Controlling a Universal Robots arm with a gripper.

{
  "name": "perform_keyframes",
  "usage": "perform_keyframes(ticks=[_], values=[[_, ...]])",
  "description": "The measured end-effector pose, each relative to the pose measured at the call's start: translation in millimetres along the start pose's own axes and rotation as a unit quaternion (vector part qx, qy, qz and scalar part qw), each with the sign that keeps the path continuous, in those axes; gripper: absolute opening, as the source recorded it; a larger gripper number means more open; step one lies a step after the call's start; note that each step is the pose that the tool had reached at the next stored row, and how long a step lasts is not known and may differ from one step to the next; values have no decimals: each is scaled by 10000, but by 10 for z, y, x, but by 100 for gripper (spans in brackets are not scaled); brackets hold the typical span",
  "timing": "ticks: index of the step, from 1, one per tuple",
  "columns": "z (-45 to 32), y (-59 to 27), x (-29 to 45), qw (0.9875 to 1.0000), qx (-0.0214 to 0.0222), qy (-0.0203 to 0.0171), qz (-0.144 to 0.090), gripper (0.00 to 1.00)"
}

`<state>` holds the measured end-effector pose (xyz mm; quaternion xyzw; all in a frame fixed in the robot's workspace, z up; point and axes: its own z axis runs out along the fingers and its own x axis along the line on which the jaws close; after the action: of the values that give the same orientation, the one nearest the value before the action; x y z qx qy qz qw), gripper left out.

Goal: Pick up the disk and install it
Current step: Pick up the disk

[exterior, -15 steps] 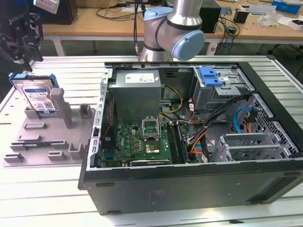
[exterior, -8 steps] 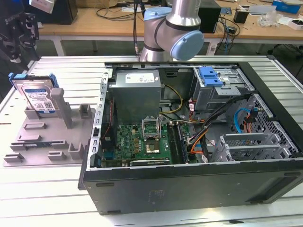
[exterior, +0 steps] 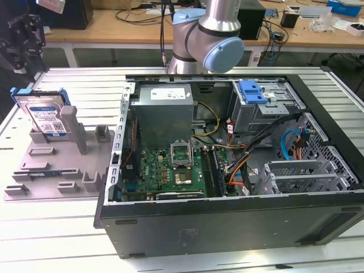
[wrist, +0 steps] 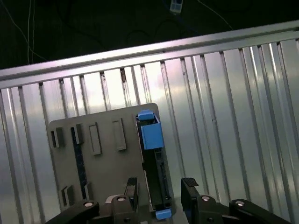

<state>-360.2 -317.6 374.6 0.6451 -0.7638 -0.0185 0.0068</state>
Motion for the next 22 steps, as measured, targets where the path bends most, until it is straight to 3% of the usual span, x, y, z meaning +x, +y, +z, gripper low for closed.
perform_keyframes(ticks=[3,7,10,13,16,18,22], values=[[12,42,-21,9999,-2,6,-156,50],[57,216,-21,9998,-2,7,-196,50],[89,284,-14,9996,-4,10,-285,50],[107,285,-14,9980,-12,27,-624,50],[132,285,-13,9938,-20,55,-1113,50],[136,296,-12,9931,-21,57,-1168,50],[138,295,-11,9931,-22,61,-1172,50]])
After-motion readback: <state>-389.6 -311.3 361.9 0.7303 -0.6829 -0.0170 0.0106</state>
